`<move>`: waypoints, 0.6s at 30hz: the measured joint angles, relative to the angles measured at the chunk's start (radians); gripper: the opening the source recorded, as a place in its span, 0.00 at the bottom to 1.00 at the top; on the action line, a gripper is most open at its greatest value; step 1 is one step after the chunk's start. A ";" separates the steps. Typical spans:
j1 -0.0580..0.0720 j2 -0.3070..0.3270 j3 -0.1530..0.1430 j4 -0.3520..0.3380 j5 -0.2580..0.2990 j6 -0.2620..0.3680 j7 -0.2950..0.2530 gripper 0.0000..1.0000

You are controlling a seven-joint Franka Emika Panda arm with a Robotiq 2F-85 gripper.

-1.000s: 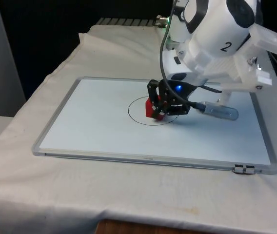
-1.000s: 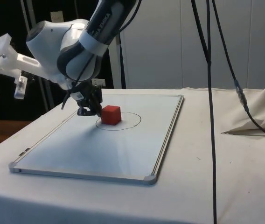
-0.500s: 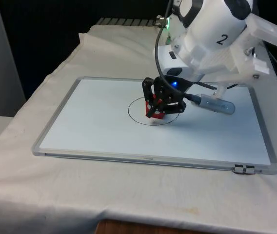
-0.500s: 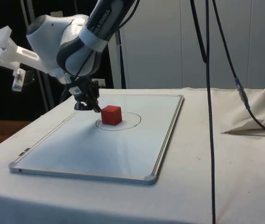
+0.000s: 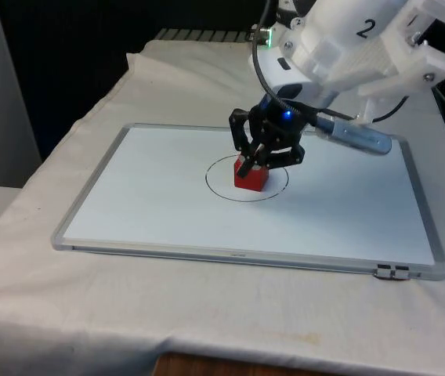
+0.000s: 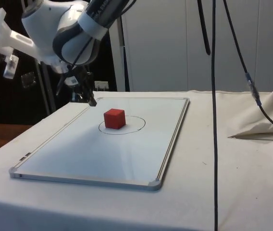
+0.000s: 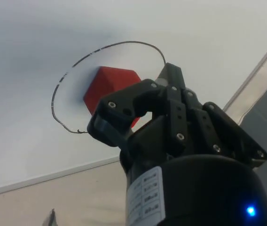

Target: Push the cube into the marked area.

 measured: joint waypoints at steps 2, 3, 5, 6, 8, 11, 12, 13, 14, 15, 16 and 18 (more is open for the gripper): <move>0.000 -0.002 0.000 0.002 0.000 0.000 -0.008 0.00; -0.001 -0.004 0.000 0.004 0.000 0.000 -0.014 0.00; -0.001 -0.010 -0.001 0.007 0.000 0.000 -0.035 0.00; -0.001 -0.012 -0.001 0.007 0.000 0.001 -0.040 0.00; -0.002 -0.016 -0.001 0.009 0.000 0.003 -0.052 0.00; -0.002 -0.019 -0.001 0.011 0.000 0.006 -0.064 0.00; -0.002 -0.022 -0.001 0.011 0.000 0.006 -0.069 0.00; -0.002 -0.024 -0.001 0.012 0.000 0.007 -0.074 0.00; -0.001 -0.030 0.000 0.012 0.000 0.007 -0.082 0.00; -0.001 -0.030 0.000 0.012 0.000 0.007 -0.082 0.00; -0.001 -0.036 0.000 0.012 0.000 0.006 -0.089 0.00; -0.001 -0.036 0.000 0.012 0.000 0.006 -0.089 0.00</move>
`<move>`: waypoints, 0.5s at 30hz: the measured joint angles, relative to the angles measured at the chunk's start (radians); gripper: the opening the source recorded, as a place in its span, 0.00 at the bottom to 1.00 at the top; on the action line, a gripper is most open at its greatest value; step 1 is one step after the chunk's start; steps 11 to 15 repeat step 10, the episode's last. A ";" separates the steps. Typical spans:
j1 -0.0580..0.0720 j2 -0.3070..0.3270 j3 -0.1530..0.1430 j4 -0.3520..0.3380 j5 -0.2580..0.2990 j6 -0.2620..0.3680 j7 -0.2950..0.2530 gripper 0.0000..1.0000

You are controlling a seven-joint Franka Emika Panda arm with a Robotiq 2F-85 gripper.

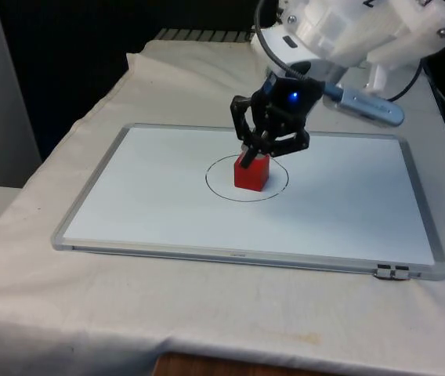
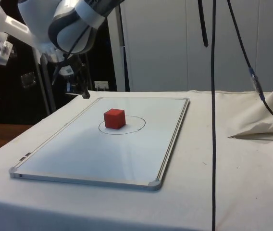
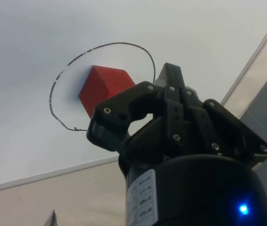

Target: Push the cube into the marked area.

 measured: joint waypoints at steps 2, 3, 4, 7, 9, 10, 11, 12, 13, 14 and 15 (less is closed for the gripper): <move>0.001 -0.008 0.002 -0.001 0.000 -0.001 -0.005 0.00; 0.001 -0.012 0.005 -0.003 0.001 0.000 -0.008 0.00; 0.001 -0.013 0.006 -0.003 0.001 0.002 -0.009 0.00; -0.002 -0.013 0.005 -0.006 0.009 0.015 -0.014 0.00; -0.005 -0.013 0.004 -0.009 0.015 0.024 -0.021 0.00; -0.005 -0.013 0.004 -0.009 0.015 0.024 -0.021 0.00; -0.005 -0.013 0.004 -0.009 0.015 0.024 -0.021 0.00; -0.005 -0.013 0.004 -0.009 0.015 0.024 -0.021 0.00; -0.005 -0.013 0.004 -0.009 0.015 0.024 -0.021 0.00; -0.005 -0.013 0.004 -0.009 0.015 0.024 -0.021 0.00; -0.005 -0.013 0.004 -0.009 0.015 0.024 -0.021 0.00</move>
